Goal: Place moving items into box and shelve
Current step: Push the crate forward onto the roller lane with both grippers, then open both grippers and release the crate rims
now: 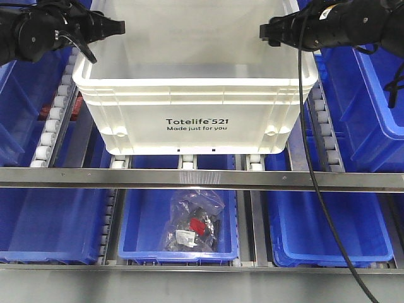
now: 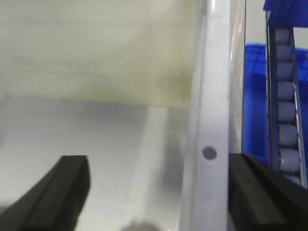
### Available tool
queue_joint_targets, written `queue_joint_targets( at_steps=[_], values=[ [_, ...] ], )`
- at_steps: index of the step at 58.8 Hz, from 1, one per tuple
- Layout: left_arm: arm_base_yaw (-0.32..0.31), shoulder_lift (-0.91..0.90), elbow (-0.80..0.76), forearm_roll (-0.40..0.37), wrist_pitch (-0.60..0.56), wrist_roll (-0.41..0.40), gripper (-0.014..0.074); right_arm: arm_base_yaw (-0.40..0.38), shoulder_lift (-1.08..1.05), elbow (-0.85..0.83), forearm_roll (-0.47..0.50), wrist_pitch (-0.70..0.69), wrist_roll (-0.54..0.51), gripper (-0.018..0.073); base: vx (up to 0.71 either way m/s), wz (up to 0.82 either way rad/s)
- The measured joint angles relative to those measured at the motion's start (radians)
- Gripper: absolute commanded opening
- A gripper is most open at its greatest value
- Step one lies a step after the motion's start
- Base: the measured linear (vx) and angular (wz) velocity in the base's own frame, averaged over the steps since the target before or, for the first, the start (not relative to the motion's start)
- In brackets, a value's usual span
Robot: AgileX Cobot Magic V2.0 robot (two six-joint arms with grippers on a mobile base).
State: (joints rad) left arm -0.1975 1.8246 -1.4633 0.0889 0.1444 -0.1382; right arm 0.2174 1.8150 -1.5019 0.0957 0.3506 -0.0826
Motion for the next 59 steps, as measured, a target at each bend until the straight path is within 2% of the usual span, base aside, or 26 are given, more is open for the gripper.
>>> queue_joint_targets(
  at_steps=[18, 35, 48, 59],
  values=[
    [-0.005, -0.018, 0.000, -0.002, -0.008, 0.000, 0.0435, 0.001, -0.044, -0.003, -0.014, -0.043, -0.003, 0.0615, 0.00, 0.00],
    [-0.020, -0.086, -0.010, 0.010, -0.072, 0.005, 0.0435, 0.003, -0.105, -0.006, -0.034, -0.048, -0.004, 0.0592, 0.00, 0.00],
    [-0.009, -0.092, -0.010, 0.018, 0.040, 0.005, 0.0435, 0.003, -0.119, -0.006, -0.039, -0.005, -0.006, 0.0592, 0.00, 0.00],
    [-0.008, -0.104, -0.010, 0.018, 0.087, 0.005, 0.0435, 0.003, -0.119, -0.006, -0.041, 0.036, -0.006, 0.0592, 0.00, 0.00]
  ],
)
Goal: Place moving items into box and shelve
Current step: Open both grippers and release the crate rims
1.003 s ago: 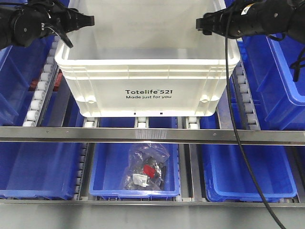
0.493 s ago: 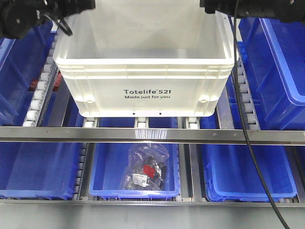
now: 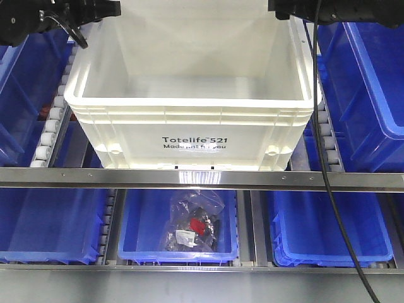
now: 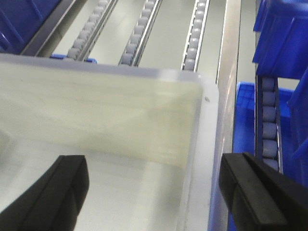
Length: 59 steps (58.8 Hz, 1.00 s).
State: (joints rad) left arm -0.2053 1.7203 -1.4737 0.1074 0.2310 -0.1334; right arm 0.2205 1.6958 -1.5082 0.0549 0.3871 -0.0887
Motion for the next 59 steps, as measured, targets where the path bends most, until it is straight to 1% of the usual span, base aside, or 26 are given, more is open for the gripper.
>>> queue_joint_targets(
  at_steps=[5, 14, 21, 26, 30, 37, 46, 50, 53, 59],
  values=[
    [0.000, -0.011, 0.000, 0.000, 0.033, 0.000, 0.0435, 0.000, -0.003, 0.000, -0.001, 0.030, 0.000, 0.0592, 0.00, 0.00],
    [0.000, -0.051, 0.000, 0.000, 0.128, 0.000, 0.0435, 0.000, -0.031, 0.000, -0.001, 0.082, 0.000, 0.0592, 0.00, 0.00],
    [0.000, -0.090, 0.029, 0.000, 0.139, 0.000, 0.0435, 0.000, -0.063, 0.009, -0.001, 0.088, 0.000, 0.0592, 0.00, 0.00],
    [0.000, -0.129, 0.103, 0.000, 0.123, 0.000, 0.0435, 0.000, -0.103, 0.085, -0.001, 0.042, 0.000, 0.0592, 0.00, 0.00],
    [0.000, -0.167, 0.183, 0.000, 0.093, 0.000, 0.0435, 0.000, -0.148, 0.188, -0.001, -0.025, 0.000, 0.0592, 0.00, 0.00],
    [0.000, -0.263, 0.348, 0.000, 0.010, 0.000, 0.0435, 0.000, -0.245, 0.400, -0.001, -0.187, -0.001, 0.0592, 0.00, 0.00],
    [0.000, -0.478, 0.585, 0.000, -0.159, 0.000, 0.0435, 0.000, -0.455, 0.638, -0.001, -0.394, -0.001, 0.0592, 0.00, 0.00],
    [0.000, -0.591, 0.693, 0.001, -0.231, 0.000, 0.0435, 0.000, -0.560, 0.733, -0.001, -0.456, -0.001, 0.0592, 0.00, 0.00],
    [0.000, -0.663, 0.759, 0.001, -0.264, 0.000, 0.0435, 0.000, -0.634, 0.798, -0.001, -0.477, -0.001, 0.0592, 0.00, 0.00],
    [0.000, -0.830, 0.902, 0.001, -0.280, 0.000, 0.0435, 0.000, -0.771, 0.912, -0.001, -0.491, -0.009, 0.0592, 0.00, 0.00]
  ],
)
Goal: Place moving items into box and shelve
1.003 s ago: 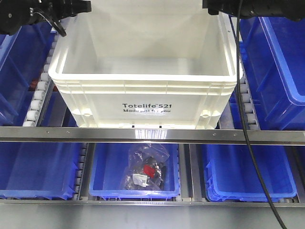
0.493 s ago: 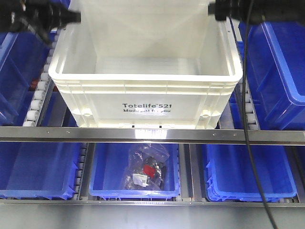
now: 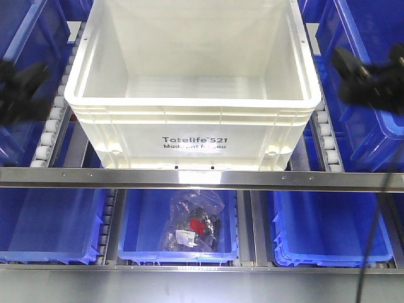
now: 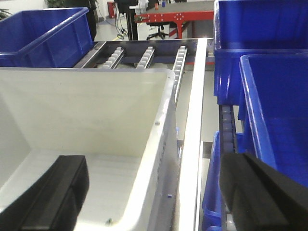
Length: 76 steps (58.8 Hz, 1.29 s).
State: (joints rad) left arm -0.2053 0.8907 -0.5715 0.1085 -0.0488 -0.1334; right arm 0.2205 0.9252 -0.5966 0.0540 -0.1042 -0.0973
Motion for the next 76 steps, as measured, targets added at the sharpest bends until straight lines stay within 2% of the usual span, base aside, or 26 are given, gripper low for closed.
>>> queue_joint_targets(
  at_steps=[11, 24, 32, 55, 58, 61, 65, 66, 67, 69, 71, 76],
  values=[
    [0.000, -0.278, 0.185, 0.000, 0.061, 0.000, 0.0435, 0.000, -0.260, 0.177, 0.000, 0.001, -0.016, 0.0592, 0.00, 0.00],
    [0.000, -0.485, 0.258, 0.000, 0.173, 0.000, 0.0435, 0.000, -0.449, 0.271, 0.000, 0.052, -0.040, 0.0592, 0.00, 0.00],
    [0.000, -0.513, 0.275, 0.000, 0.196, 0.000, 0.0435, 0.000, -0.466, 0.283, 0.000, 0.092, -0.064, 0.0592, 0.00, 0.00],
    [0.000, -0.513, 0.275, 0.000, 0.195, -0.001, 0.0433, 0.000, -0.466, 0.283, 0.000, 0.078, -0.089, 0.0592, 0.00, 0.00],
    [0.000, -0.513, 0.275, -0.001, 0.195, -0.001, 0.0376, 0.000, -0.466, 0.283, 0.001, 0.078, -0.089, 0.0548, 0.00, 0.00],
    [0.000, -0.513, 0.275, -0.002, 0.195, -0.001, 0.0309, 0.000, -0.466, 0.283, 0.001, 0.078, -0.089, 0.0458, 0.00, 0.00],
    [0.000, -0.513, 0.275, -0.002, 0.195, -0.001, 0.0156, 0.000, -0.466, 0.283, 0.001, 0.078, -0.089, 0.0295, 0.00, 0.00],
    [0.000, -0.513, 0.275, -0.002, 0.195, -0.001, 0.0109, 0.000, -0.466, 0.283, 0.001, 0.078, -0.089, 0.0218, 0.00, 0.00],
    [0.000, -0.513, 0.275, -0.003, 0.195, -0.001, 0.0062, 0.000, -0.466, 0.283, 0.001, 0.078, -0.089, 0.0198, 0.00, 0.00],
    [0.000, -0.513, 0.275, -0.003, 0.195, -0.001, -0.0029, 0.000, -0.466, 0.283, 0.001, 0.078, -0.089, 0.0078, 0.00, 0.00],
    [0.000, -0.513, 0.275, -0.003, 0.195, -0.001, -0.0025, 0.000, -0.466, 0.283, 0.001, 0.078, -0.089, -0.0023, 0.00, 0.00],
    [0.000, -0.513, 0.275, -0.003, 0.195, -0.001, -0.0025, 0.000, -0.466, 0.283, 0.003, 0.078, -0.089, -0.0019, 0.00, 0.00]
  ],
)
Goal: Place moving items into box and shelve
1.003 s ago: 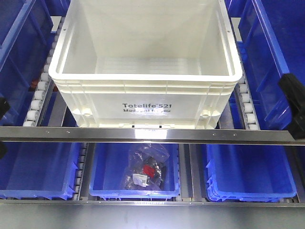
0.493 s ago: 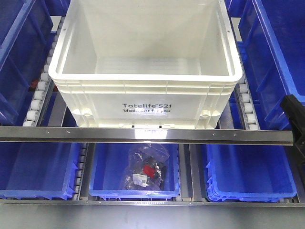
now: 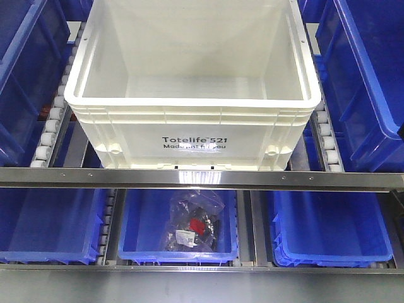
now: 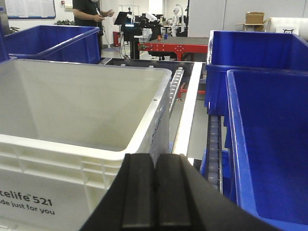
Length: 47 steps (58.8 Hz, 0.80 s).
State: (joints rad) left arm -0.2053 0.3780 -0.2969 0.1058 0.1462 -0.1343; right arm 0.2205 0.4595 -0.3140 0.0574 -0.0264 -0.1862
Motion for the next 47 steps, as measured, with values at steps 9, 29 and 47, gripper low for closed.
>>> queue_joint_targets(
  at_steps=[9, 29, 47],
  values=[
    [0.000, 0.000, 0.000, 0.000, 0.000, 0.000, -0.0025, 0.000, 0.000, 0.000, 0.001, 0.000, 0.000, -0.0016, 0.00, 0.00],
    [0.000, 0.000, 0.000, 0.000, 0.000, 0.000, -0.0025, 0.000, 0.000, 0.000, 0.001, 0.000, 0.000, -0.0016, 0.00, 0.00],
    [0.000, -0.035, 0.023, 0.014, 0.001, 0.001, -0.0024, 0.000, 0.000, 0.000, 0.001, 0.000, 0.000, -0.0016, 0.00, 0.00]
  ],
)
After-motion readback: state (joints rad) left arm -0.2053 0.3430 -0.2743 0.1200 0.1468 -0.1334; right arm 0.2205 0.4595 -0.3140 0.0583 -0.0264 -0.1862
